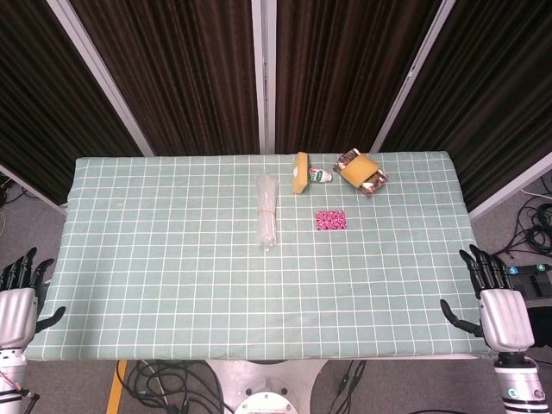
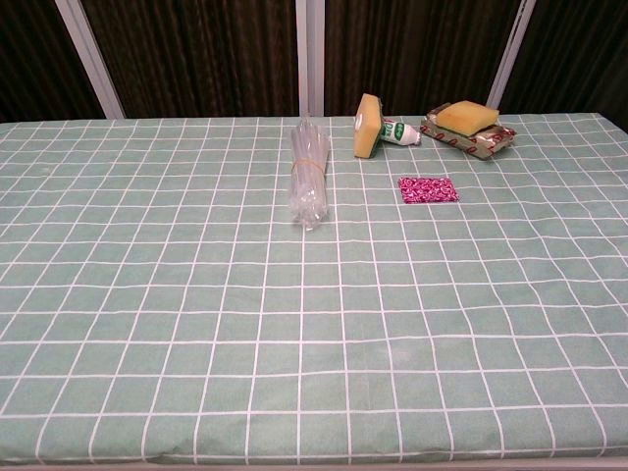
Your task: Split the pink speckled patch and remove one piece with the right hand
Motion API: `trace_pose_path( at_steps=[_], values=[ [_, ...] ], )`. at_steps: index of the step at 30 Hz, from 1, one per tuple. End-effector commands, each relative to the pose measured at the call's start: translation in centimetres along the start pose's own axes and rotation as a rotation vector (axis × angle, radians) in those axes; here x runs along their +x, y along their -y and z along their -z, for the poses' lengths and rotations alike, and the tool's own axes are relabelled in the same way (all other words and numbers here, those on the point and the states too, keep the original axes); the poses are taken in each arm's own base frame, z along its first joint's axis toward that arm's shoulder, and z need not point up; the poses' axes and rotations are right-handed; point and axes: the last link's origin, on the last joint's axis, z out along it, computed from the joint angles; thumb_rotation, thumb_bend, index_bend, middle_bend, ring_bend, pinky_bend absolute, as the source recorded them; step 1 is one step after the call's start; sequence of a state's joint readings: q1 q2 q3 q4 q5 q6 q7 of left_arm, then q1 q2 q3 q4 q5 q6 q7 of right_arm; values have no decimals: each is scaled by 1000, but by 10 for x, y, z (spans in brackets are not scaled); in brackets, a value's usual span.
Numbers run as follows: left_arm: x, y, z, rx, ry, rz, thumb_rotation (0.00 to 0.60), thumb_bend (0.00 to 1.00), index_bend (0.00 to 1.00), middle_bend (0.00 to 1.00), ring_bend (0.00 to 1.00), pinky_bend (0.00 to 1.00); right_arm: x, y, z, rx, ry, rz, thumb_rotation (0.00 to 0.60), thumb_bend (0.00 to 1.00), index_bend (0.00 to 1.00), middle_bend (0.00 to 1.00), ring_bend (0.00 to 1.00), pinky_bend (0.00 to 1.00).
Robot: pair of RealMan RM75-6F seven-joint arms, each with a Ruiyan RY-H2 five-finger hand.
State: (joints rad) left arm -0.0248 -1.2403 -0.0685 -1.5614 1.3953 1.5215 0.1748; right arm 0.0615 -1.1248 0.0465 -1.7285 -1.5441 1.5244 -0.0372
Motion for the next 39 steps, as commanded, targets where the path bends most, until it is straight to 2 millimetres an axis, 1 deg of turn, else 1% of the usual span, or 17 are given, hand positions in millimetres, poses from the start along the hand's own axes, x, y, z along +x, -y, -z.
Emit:
trace_pose_path(
  at_steps=[1, 9, 17, 21, 24, 25, 27, 29, 31, 32, 34, 35, 37, 39],
  values=[
    [0, 0, 0, -2, 2, 0, 600, 204, 219, 88, 92, 127, 0, 0, 0, -1, -1, 0, 432, 249, 0, 0, 0, 0],
    [-1, -2, -2, -6, 10, -1, 600, 204, 219, 88, 92, 127, 2, -2, 2, -7, -1, 6, 437, 247, 0, 0, 0, 0],
    [0, 0, -1, -2, 4, 6, 600, 205, 219, 88, 92, 127, -1, 3, 0, 9, 12, 8, 432, 250, 5, 0, 0, 0],
    [-1, 2, 2, 2, 9, 10, 600, 204, 219, 88, 92, 127, -7, 10, -11, 14, 59, 18, 440, 301, 34, 0, 0, 0],
    [-2, 4, 3, 8, 5, 9, 600, 204, 219, 88, 92, 127, -16, 18, -27, 35, 129, 36, 437, 376, 49, 0, 0, 0],
    [-2, 4, 3, 10, 5, 11, 600, 205, 219, 88, 92, 127, -19, 21, -34, 42, 151, 40, 427, 404, 57, 0, 0, 0],
    [-3, 5, 5, 14, 6, 14, 600, 204, 219, 88, 93, 127, -28, 28, -52, 56, 199, 47, 369, 456, 86, 0, 0, 0],
    [-4, 6, 7, 18, 9, 15, 600, 204, 219, 88, 93, 127, -39, 37, -74, 67, 239, 36, 296, 502, 130, 0, 0, 0],
    [-4, 6, 7, 20, 10, 16, 600, 204, 219, 88, 92, 127, -50, 42, -93, 70, 276, 47, 225, 538, 150, 0, 0, 0],
    [-4, 7, 8, 23, 9, 15, 600, 204, 219, 88, 93, 127, -57, 46, -105, 75, 303, 58, 202, 550, 152, 0, 0, 0],
    [-4, 8, 9, 29, 10, 15, 600, 204, 219, 88, 93, 127, -67, 54, -121, 81, 338, 56, 140, 583, 152, 0, 0, 0],
    [-4, 8, 10, 33, 11, 15, 600, 204, 219, 88, 92, 127, -73, 61, -133, 87, 359, 55, 115, 598, 152, 0, 0, 0],
    [-4, 10, 11, 39, 14, 10, 600, 204, 219, 88, 92, 128, -82, 68, -148, 92, 381, 61, 48, 628, 153, 0, 0, 0],
    [-4, 11, 12, 44, 14, 4, 600, 205, 219, 88, 92, 127, -91, 76, -163, 94, 404, 73, 8, 638, 155, 0, 0, 0]
  ],
)
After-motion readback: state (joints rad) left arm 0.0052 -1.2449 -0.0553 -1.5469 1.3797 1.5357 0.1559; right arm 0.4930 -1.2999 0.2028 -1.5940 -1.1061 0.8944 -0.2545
